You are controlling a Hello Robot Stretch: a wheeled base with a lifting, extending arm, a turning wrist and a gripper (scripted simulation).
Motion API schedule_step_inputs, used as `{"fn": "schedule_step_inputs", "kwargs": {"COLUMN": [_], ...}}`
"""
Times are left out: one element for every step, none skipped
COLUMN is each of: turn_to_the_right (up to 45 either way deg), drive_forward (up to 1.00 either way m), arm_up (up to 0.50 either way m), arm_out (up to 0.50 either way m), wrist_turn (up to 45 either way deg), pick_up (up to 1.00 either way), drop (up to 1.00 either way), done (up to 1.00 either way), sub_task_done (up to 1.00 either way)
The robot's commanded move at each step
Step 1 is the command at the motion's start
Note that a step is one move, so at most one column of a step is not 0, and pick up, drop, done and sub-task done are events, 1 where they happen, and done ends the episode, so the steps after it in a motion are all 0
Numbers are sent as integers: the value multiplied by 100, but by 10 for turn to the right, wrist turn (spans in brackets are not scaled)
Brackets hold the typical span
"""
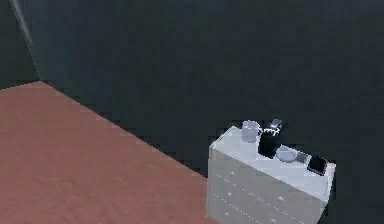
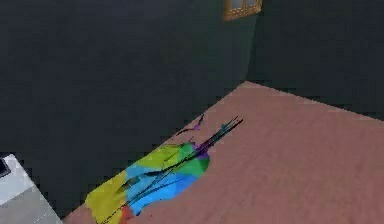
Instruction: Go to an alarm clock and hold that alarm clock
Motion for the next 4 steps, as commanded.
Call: {"fn": "schedule_step_inputs", "kwargs": {"turn_to_the_right": [-450, -180, 450, 450], "drive_forward": [0, 0, 0, 0], "arm_up": [0, 0, 0, 0], "arm_out": [0, 0, 0, 0], "wrist_turn": [0, 0, 0, 0], "pick_up": [0, 0, 0, 0], "drop": [0, 0, 0, 0], "done": [0, 0, 0, 0], "sub_task_done": [0, 0, 0, 0]}}
